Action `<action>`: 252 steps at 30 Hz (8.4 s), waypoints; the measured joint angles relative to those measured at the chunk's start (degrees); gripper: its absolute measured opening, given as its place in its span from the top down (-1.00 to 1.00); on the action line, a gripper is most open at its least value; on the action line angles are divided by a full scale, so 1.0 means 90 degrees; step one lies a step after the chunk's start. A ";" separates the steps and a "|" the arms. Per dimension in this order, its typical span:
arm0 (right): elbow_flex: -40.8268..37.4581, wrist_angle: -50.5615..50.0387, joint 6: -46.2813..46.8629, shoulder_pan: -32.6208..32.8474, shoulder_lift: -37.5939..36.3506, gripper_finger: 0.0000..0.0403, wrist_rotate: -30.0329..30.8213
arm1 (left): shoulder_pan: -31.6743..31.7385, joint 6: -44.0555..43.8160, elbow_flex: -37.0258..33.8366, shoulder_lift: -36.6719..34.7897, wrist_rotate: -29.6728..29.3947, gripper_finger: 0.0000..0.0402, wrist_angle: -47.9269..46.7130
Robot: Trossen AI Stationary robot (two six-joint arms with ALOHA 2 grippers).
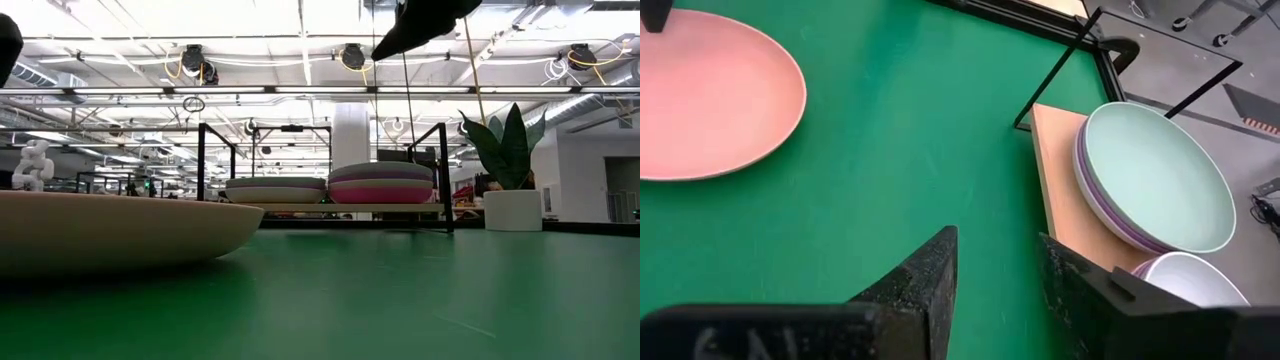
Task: Place and stack plates onto a shelf
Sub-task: Stack the orange plate on top of the light green plate on the shelf, then return to Home Position
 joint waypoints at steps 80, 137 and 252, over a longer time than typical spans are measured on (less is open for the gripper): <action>0.0000 -0.0716 0.1028 0.0721 -0.0549 0.89 0.0719 | 0.8336 0.6441 0.0022 -0.2028 0.0947 0.85 0.0771; 0.0000 -0.0715 0.0996 0.0721 -0.0550 0.89 0.0697 | 0.8764 0.7005 0.0012 -0.2026 0.0890 0.79 0.0798; -0.6196 0.6106 -0.0021 0.0204 -0.3397 1.00 -0.1014 | 0.4677 0.2413 -0.5970 -0.7370 0.0425 0.98 0.6035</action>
